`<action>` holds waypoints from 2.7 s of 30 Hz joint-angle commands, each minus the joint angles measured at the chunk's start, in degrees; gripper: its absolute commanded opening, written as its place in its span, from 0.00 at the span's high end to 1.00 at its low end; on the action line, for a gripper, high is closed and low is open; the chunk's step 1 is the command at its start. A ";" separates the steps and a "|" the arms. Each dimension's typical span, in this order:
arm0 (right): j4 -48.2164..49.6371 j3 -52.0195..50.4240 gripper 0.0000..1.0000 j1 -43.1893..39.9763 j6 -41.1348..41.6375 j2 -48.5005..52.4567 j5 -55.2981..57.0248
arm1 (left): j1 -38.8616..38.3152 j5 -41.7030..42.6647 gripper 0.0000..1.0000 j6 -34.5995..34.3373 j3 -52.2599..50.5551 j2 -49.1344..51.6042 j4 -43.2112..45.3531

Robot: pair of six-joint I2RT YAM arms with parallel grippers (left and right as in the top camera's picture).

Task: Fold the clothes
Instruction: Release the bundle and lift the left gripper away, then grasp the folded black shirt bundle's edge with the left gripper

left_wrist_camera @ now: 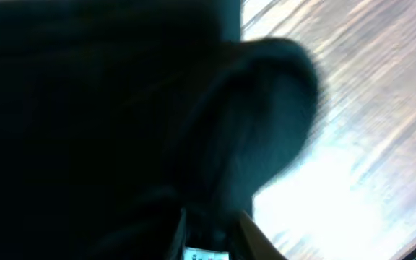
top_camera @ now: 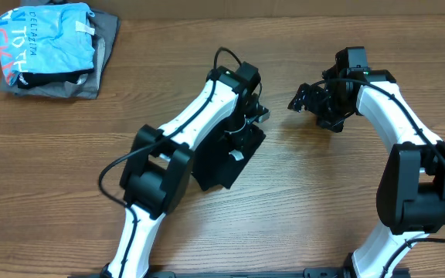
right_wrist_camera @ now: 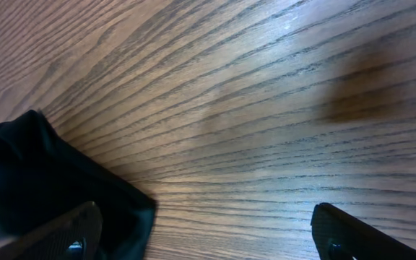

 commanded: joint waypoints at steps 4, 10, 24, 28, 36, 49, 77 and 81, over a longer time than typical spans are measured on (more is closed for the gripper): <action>0.15 -0.24 0.03 0.31 0.02 -0.35 -0.42 | -0.37 4.85 0.28 2.21 -0.98 4.50 0.17; 0.24 -0.24 0.04 0.31 0.02 -0.35 -0.44 | -0.24 4.90 0.03 2.14 3.61 3.76 -2.45; 0.07 -0.24 0.03 0.31 0.00 -0.35 -0.42 | 5.20 -1.75 0.00 1.66 31.21 3.52 -13.55; 0.04 -0.24 0.03 0.31 -0.17 -0.35 -0.42 | 12.26 -2.64 0.00 2.38 29.86 3.58 -13.55; 0.26 -0.24 0.03 0.31 -0.20 -0.35 -0.42 | 27.26 11.06 0.00 12.94 21.92 3.58 -12.55; 0.96 -0.24 0.03 0.31 -0.15 -0.35 -0.44 | 34.67 23.23 0.00 23.23 5.46 3.58 -8.41; 0.20 -0.24 0.04 0.31 -0.17 -0.35 -0.44 | 25.09 25.88 0.83 21.77 -6.69 3.61 2.40; -0.61 -0.24 0.04 0.31 -0.20 -0.35 -0.42 | 25.00 25.27 0.94 19.65 -6.62 3.61 5.18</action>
